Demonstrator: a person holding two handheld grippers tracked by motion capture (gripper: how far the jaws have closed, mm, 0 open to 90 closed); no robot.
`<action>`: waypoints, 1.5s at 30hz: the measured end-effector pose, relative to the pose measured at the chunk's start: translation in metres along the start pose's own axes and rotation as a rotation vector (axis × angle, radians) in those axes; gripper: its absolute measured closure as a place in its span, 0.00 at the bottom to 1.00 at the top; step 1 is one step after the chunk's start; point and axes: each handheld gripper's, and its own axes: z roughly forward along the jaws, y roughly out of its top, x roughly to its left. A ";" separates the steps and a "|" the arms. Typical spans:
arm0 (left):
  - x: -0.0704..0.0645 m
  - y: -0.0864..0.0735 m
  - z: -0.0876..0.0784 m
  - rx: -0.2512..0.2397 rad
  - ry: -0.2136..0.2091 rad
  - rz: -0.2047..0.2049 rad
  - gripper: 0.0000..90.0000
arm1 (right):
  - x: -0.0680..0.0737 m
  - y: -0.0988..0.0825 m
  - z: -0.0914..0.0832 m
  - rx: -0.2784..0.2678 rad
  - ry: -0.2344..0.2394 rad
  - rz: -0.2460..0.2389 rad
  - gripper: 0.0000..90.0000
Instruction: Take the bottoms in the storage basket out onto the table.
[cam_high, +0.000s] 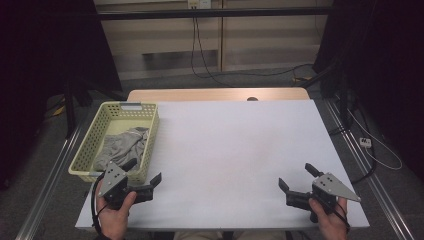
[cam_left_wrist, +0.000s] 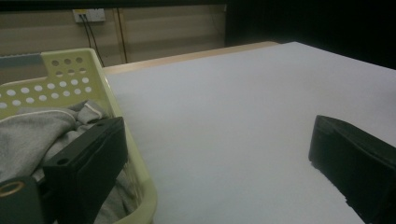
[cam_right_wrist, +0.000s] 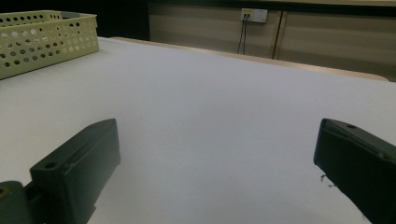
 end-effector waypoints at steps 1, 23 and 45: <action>-0.001 0.000 0.000 -0.003 0.003 0.008 0.05 | 0.000 0.000 0.000 0.002 0.000 0.003 0.01; 0.005 0.015 -0.006 0.034 -0.001 0.032 0.07 | -0.001 -0.001 0.001 0.009 0.029 0.006 0.01; 0.056 0.043 -0.033 0.106 0.098 -0.040 0.09 | 0.003 0.002 0.012 0.022 0.025 0.003 0.01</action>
